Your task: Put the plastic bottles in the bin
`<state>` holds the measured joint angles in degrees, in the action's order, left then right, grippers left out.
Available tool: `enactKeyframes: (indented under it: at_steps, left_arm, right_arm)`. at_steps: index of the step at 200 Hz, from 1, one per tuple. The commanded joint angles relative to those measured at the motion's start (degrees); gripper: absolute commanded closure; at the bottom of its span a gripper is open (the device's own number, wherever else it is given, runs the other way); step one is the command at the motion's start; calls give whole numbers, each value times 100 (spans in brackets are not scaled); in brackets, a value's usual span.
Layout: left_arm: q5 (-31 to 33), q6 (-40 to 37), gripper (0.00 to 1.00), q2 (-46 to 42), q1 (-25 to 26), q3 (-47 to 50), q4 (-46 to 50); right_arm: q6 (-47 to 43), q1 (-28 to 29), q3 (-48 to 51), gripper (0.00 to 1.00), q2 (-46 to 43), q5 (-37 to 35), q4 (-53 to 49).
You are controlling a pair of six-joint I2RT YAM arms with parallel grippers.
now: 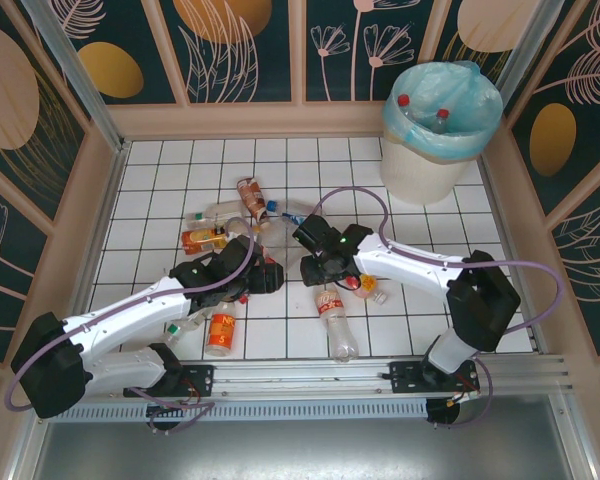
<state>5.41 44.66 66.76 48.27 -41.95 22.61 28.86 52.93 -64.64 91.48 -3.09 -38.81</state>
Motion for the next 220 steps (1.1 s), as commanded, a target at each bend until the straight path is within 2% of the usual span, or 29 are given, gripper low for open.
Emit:
enactKeyframes:
  at_steps: [1,175,220]
  left_arm:
    - [123,-28,22,-84,-31,-1,101]
    - [188,113,22,-396,-29,310,108]
    - [342,180,22,-415,-30,268,92]
  right_arm:
    - [-56,-23,13,55,76,36,35]
    - [32,-97,171,54,339,196,140]
    - [-106,-107,-217,54,544,-46,26]
